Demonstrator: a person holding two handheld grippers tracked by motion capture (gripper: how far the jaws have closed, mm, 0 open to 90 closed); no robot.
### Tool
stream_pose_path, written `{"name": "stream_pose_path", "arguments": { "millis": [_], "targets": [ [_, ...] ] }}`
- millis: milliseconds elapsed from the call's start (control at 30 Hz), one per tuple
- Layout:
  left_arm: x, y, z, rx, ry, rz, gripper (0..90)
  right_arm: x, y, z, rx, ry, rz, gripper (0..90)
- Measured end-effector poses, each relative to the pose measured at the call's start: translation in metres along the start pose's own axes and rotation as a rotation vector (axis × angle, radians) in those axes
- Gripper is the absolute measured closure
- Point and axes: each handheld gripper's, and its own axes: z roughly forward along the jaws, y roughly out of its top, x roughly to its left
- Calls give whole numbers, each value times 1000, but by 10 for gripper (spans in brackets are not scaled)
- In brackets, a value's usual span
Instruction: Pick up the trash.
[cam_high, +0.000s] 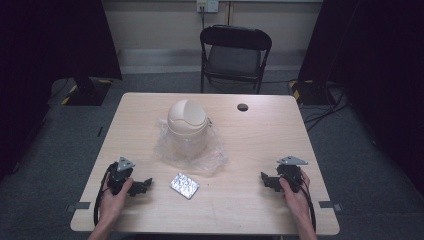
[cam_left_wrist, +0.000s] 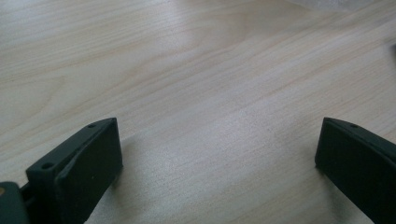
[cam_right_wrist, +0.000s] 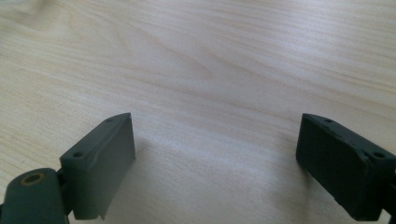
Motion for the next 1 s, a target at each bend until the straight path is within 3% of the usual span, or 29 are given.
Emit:
{"name": "stream_pose_path", "arguments": {
  "millis": [333,467,667,833,1000],
  "targets": [
    [2,0,-1,3,-11,17,0,3,2,-2,15,-24,27,160],
    [2,0,-1,3,-11,17,0,6,5,-4,3,-34,14,166],
    [2,0,-1,9,-11,27,0,13,14,-9,-19,5,12,163],
    [3,0,-1,11,-16,31,0,24,27,-2,-15,72,-23,173],
    [3,0,-1,11,-18,31,0,44,47,4,-40,129,-44,176]
  ]
}}
